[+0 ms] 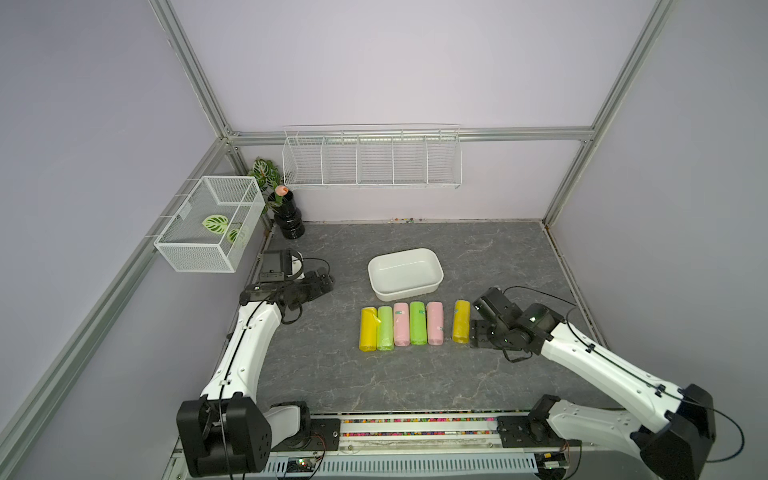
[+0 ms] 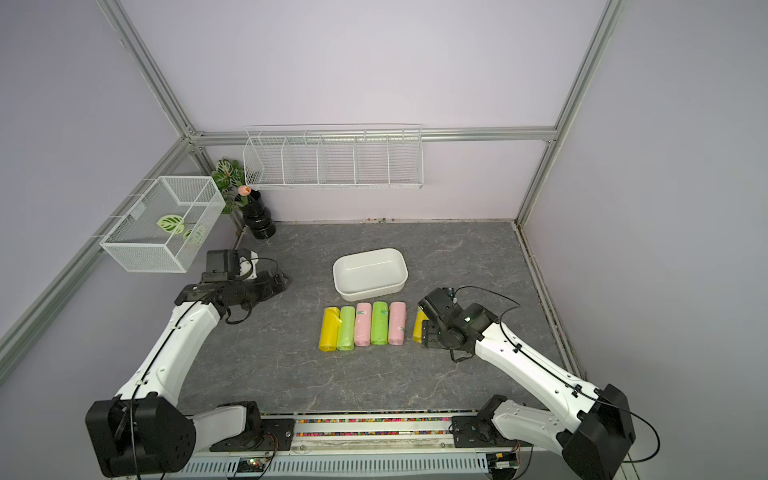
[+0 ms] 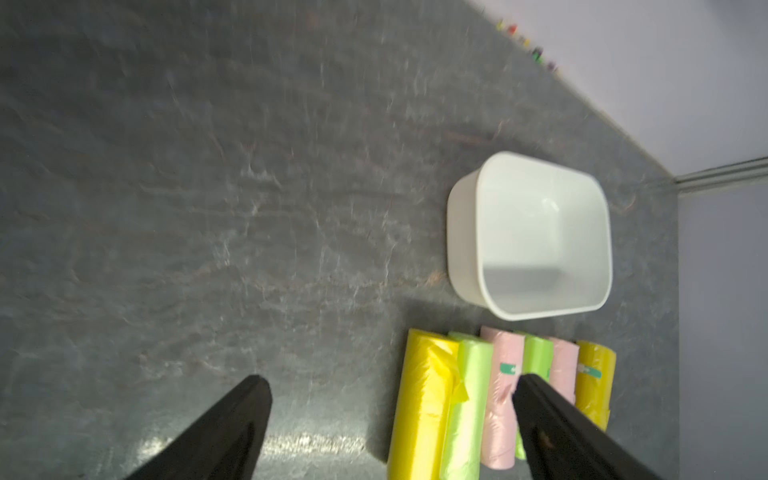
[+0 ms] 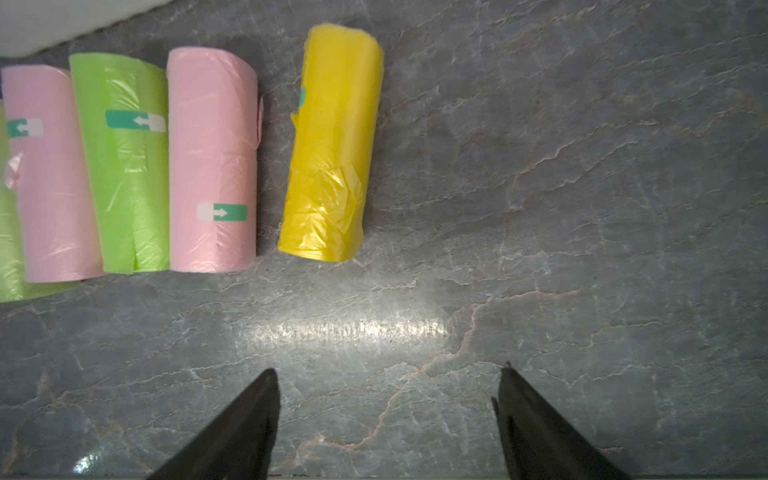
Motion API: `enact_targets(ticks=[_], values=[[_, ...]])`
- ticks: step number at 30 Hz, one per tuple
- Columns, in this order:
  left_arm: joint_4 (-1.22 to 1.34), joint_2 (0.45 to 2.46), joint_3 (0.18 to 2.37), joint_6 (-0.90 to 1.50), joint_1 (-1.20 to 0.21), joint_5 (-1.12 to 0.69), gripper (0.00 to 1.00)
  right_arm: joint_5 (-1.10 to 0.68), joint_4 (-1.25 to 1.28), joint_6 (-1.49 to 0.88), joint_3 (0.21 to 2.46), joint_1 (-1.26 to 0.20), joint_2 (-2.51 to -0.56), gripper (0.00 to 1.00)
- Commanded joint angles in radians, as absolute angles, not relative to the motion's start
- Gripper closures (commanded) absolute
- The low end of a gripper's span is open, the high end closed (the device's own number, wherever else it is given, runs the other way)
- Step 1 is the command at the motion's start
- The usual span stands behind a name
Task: Put the roll of trash bags into the storage box
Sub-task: Pick up the roll of trash bags from the center of the board.
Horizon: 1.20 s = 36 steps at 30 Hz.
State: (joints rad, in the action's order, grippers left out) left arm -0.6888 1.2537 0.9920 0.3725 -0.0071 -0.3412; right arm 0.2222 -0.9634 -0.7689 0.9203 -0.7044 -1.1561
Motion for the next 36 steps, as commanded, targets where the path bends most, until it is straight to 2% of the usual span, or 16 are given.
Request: enact_targets(ticks=[1,4,8,13,19,24,27,36], values=[[-0.676,1.282,1.019,0.343,-0.012,-0.422,0.06,0.205,-0.930,-0.785,0.919,-0.715,-1.222,0.16],[-0.669,1.281,1.035,0.315,-0.014,-0.437,0.04,0.224,-0.905,-0.763,0.971,-0.715,-1.314,0.13],[-0.736,1.332,1.075,0.233,-0.014,-0.471,0.04,0.252,-0.925,-0.762,1.083,-0.693,-1.480,0.14],[-0.774,1.385,1.085,0.197,-0.021,-0.525,0.11,0.243,-0.942,-0.734,1.191,-0.657,-1.631,0.19],[-0.707,1.395,1.087,0.298,-0.086,-0.525,0.12,0.176,-0.907,-0.723,1.169,-0.603,-1.688,0.22],[-0.623,1.431,1.097,0.402,-0.182,-0.449,0.13,0.137,-0.865,-0.713,1.181,-0.588,-1.749,0.23],[-0.606,1.474,1.116,0.434,-0.187,-0.441,0.16,0.105,-0.836,-0.713,1.181,-0.580,-1.786,0.25],[-0.620,1.499,1.152,0.420,-0.187,-0.410,0.16,0.066,-0.781,-0.702,1.146,-0.542,-1.815,0.34]])
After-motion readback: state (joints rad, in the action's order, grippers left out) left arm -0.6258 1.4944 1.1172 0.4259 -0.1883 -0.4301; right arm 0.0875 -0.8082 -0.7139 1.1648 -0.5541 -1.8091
